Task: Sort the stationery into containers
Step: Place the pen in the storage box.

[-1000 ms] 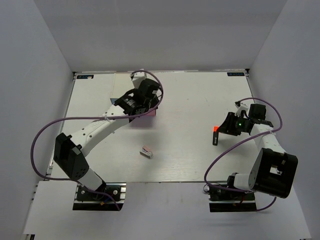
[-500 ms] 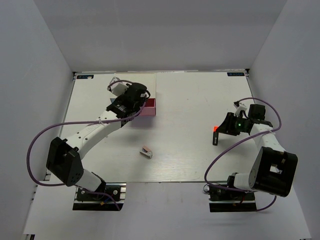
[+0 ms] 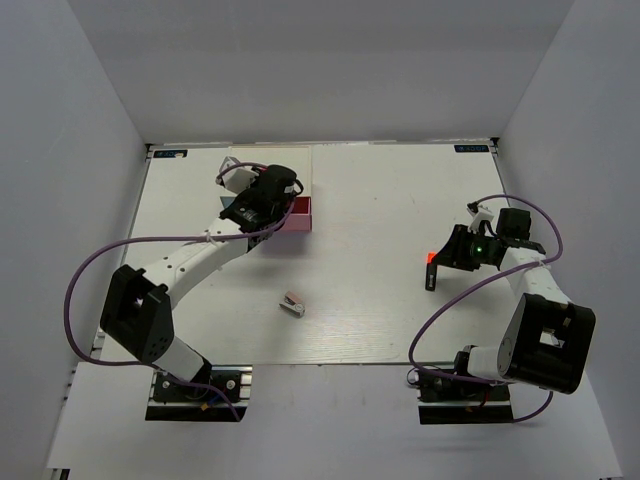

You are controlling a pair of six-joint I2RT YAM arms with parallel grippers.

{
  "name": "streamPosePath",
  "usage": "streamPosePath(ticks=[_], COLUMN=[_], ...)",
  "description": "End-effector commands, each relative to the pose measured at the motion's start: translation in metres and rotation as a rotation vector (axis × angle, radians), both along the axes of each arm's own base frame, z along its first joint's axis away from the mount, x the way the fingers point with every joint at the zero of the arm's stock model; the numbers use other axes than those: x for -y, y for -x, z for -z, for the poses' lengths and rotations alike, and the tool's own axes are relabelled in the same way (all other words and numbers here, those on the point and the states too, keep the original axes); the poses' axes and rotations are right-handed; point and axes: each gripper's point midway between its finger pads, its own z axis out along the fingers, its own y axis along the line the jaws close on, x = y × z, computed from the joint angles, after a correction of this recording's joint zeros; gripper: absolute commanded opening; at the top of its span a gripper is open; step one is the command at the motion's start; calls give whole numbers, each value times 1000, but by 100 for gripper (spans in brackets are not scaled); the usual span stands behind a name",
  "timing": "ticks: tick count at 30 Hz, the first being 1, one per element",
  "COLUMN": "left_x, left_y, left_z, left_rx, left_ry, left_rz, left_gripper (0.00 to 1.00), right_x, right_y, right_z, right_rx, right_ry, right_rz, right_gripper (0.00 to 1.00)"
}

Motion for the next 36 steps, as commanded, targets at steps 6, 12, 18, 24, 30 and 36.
streamPosePath(ticks=[6, 12, 18, 24, 30, 36], left_x=[-12, -17, -14, -9, -4, -5], left_y=[10, 14, 10, 3, 1, 2], left_z=[-1, 11, 16, 15, 19, 21], left_rx=[6, -19, -32, -30, -40, -48], left_ry=[-4, -22, -32, -24, -39, -44], left_rz=[-37, -50, -49, -53, -52, -52], left_gripper=[0, 0, 0, 11, 21, 26], right_x=[-2, -3, -3, -4, -4, -4], right_y=[-5, -5, -4, -3, -2, -2], right_z=[0, -1, 1, 1, 1, 2], right_rx=[7, 10, 9, 6, 8, 6], right_ry=[-25, -26, -22, -28, -25, -25], right_rz=[-14, -15, -16, -18, -18, -18], right_gripper=[36, 36, 36, 36, 36, 36])
